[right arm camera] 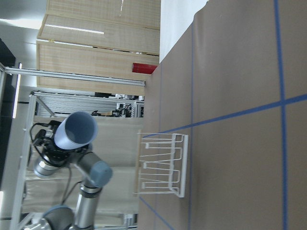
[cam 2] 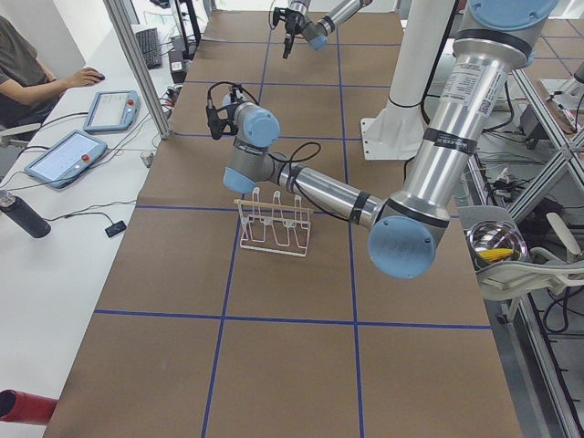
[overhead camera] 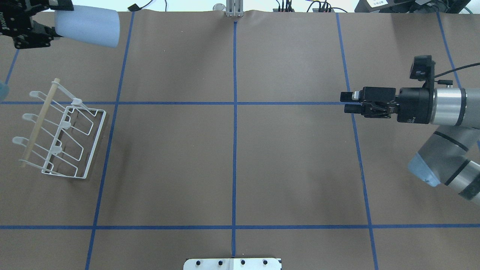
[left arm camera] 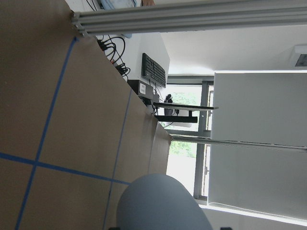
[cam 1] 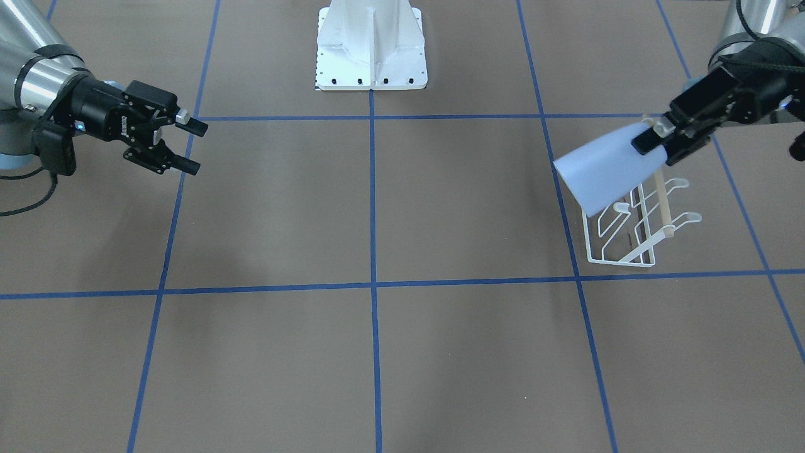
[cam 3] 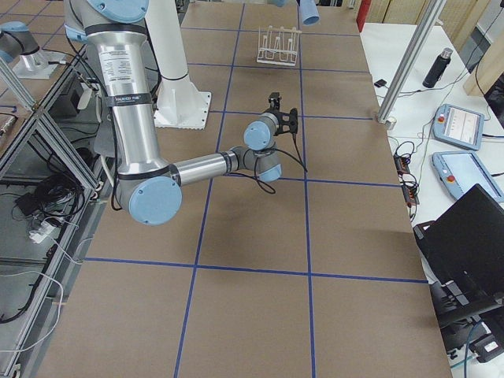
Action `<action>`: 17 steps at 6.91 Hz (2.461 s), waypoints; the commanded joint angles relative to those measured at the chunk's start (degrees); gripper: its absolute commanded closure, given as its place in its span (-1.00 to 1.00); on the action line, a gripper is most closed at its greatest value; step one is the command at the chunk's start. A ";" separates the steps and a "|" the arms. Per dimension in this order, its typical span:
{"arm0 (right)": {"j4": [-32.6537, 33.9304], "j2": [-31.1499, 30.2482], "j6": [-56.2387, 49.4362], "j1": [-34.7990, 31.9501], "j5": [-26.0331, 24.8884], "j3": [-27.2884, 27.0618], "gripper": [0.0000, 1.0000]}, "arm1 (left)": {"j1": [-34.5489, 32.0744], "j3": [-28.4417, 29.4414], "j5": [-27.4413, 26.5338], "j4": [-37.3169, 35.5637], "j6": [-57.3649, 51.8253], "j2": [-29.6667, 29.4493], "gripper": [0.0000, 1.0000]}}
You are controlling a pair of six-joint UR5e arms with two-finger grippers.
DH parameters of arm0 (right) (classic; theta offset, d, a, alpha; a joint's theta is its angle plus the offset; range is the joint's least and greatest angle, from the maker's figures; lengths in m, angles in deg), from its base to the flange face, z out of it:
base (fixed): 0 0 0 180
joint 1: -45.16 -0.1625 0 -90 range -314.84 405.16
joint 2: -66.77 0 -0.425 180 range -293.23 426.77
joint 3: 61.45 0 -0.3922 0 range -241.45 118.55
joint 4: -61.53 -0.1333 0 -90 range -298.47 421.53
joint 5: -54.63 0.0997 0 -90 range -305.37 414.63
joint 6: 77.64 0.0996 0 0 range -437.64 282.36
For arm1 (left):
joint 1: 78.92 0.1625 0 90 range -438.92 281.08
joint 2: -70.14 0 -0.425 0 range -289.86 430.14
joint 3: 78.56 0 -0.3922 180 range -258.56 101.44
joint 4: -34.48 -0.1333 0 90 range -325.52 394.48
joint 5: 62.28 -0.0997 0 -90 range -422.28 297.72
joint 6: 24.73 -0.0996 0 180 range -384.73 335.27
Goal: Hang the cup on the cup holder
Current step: 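Carry the cup with the left gripper over the wire rack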
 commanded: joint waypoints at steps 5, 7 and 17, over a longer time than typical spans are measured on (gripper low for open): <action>42.94 -7.23 -52.34 -21.58 9.48 -1.40 -1.00 | -4.39 -17.23 -3.81 -62.67 -55.10 2.47 1.00; 63.32 -5.91 -67.72 -26.25 15.11 -5.00 -1.00 | -0.26 -24.45 -4.72 -84.08 -62.54 1.50 1.00; 78.45 -5.29 -78.34 -25.39 17.86 -6.95 -1.00 | 7.93 -18.86 -3.94 -90.23 -65.92 0.97 1.00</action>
